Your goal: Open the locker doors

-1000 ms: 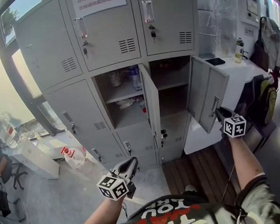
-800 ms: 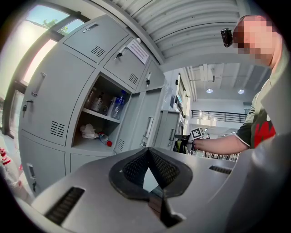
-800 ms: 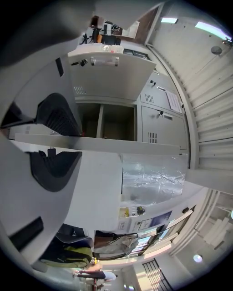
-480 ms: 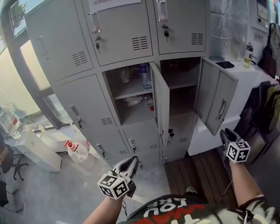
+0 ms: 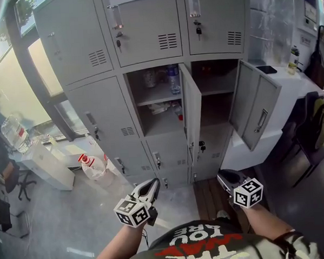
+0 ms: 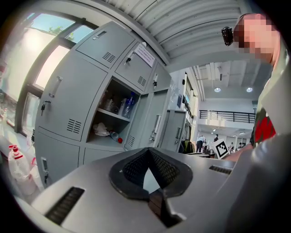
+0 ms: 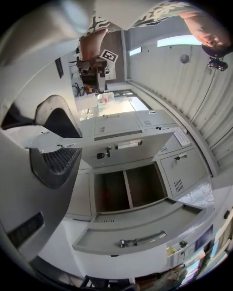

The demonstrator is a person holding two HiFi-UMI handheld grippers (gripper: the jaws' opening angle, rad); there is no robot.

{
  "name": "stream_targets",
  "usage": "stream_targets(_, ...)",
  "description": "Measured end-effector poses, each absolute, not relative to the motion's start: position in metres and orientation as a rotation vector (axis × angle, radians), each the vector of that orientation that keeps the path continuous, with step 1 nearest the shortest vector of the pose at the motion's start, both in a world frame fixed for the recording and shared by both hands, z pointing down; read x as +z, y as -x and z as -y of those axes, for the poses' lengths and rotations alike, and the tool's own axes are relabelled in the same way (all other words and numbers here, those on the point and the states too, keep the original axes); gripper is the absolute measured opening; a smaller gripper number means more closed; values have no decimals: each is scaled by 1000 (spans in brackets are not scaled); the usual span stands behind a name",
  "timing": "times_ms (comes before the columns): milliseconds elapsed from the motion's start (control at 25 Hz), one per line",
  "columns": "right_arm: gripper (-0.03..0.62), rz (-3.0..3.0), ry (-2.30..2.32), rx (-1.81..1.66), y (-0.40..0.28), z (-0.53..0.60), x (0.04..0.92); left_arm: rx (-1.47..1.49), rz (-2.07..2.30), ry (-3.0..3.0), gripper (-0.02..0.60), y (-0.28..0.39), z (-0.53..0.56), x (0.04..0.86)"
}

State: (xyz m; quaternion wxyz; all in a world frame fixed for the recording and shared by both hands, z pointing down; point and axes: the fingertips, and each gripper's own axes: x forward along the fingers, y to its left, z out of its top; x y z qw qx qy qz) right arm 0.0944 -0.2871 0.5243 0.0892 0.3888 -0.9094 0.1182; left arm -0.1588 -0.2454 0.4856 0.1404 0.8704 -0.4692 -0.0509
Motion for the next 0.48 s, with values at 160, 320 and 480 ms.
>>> stream_targets(160,67,2762,-1118,334,-74,289,505,-145,1358,-2505,6,157,237,490)
stream_targets(320,51,2800,-1125,317,-67,293,488,-151,1357,-2500,6,158,232,491)
stream_targets(480,43,2809,-1132,323,-67,292,485,-154,1358,-2495,6,161,229,493)
